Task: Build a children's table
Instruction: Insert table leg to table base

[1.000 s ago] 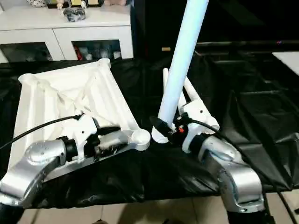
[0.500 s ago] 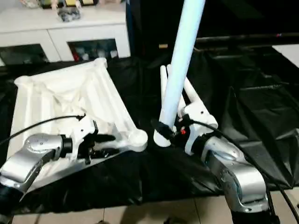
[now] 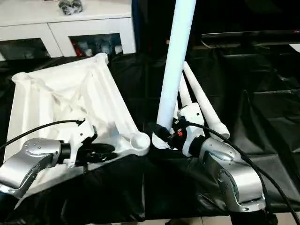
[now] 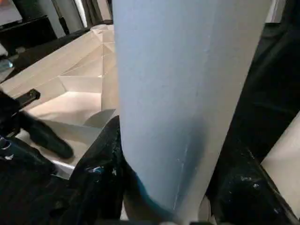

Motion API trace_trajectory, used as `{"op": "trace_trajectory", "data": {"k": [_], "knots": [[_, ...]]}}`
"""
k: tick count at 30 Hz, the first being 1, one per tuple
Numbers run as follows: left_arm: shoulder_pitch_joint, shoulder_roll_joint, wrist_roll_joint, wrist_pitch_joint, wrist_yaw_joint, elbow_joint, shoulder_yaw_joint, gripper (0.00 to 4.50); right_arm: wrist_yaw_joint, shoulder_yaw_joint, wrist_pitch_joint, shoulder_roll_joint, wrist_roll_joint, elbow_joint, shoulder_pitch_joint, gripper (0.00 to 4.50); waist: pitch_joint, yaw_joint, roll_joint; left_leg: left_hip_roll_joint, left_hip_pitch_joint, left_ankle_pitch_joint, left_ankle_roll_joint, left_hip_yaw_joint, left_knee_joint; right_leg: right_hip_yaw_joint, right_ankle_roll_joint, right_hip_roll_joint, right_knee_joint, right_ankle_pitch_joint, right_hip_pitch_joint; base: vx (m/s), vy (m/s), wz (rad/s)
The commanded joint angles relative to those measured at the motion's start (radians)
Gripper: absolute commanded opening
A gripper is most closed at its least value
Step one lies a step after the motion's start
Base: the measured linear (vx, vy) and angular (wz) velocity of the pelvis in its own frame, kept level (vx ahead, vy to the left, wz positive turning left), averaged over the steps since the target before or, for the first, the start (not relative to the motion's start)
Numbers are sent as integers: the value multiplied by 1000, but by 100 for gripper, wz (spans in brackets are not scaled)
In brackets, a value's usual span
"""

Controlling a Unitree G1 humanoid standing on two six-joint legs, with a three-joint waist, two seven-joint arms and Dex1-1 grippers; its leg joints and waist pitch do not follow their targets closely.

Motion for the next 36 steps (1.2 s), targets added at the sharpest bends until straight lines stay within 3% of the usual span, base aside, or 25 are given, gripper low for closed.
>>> {"op": "trace_trajectory", "data": {"k": [1, 3, 8, 10, 13, 17, 19, 23, 30, 34, 36], "knots": [[16, 21, -12, 31, 3, -53, 17, 80, 12, 10, -14, -4, 0, -5, -19, 188, -76, 10, -14, 33, -8, 39, 128, 6, -55, 57, -219, -58, -50, -69, 74, 0, 0, 0], [24, 24, -20, 38, 4, -76, 22, 48, 13, 12, -15, -5, -1, -3, -21, 188, -67, 15, -14, 36, -1, -67, 87, 12, -63, 59, -187, -56, -66, -225, 67, 0, 0, 0], [51, 42, 0, 10, 9, -121, 14, 13, 14, 18, -15, -4, -3, -4, -21, 188, -57, 24, -23, 38, 8, -166, 31, 21, -75, 65, -114, -53, -81, -398, 59, 0, 0, 0], [58, 36, 14, 4, 31, -126, 15, 4, 16, 24, -13, 0, -4, -5, -20, 188, -59, 26, -32, 39, 10, -164, 24, 23, -77, 69, -103, -53, -81, -401, 57, 0, 0, 0], [63, 30, 24, 0, 49, -124, 12, 0, 19, 32, -10, 3, -5, -9, -19, 188, -61, 27, -29, 39, 10, -153, 19, 24, -79, 73, -105, -50, -78, -366, 55, 0, 0, 0], [62, 11, 46, -27, 78, -102, 2, 0, 20, 40, -10, 7, -7, -6, -24, 188, -66, 27, -36, 39, 8, -159, 14, 24, -79, 75, -113, -49, -74, -327, 58, 0, 0, 0], [64, 7, 59, -48, 73, -95, -16, 0, 24, 39, -6, 5, -4, -1, -35, 188, -66, 27, -47, 38, 6, -152, 19, 25, -79, 76, -114, -49, -74, -322, 59, 0, 0, 0], [72, 8, 60, -68, 69, -99, -17, 0, 24, 40, -2, 5, 0, -3, -40, 188, -66, 30, -45, 38, 6, -143, 19, 26, -78, 77, -112, -51, -74, -332, 57, 0, 0, 0], [68, -45, -34, -35, 79, -150, 49, 73, 29, 54, -8, 9, -4, 10, -48, 188, -70, 37, -48, 40, 3, -123, 19, 27, -76, 77, -139, -51, -66, -266, 59, 0, 0, 0], [67, -25, -4, -53, 64, -136, 22, 116, 25, 62, -13, 17, -8, 18, -54, 188, -69, 36, -47, 37, 2, -120, 23, 27, -76, 77, -133, -49, -68, -267, 60, 0, 0, 0], [64, -19, 29, -77, 71, -110, 6, 116, 24, 64, -17, 20, -10, 21, -56, 188, -69, 36, -45, 38, 4, -125, 20, 26, -77, 77, -128, -48, -68, -274, 59, 0, 0, 0]]}}
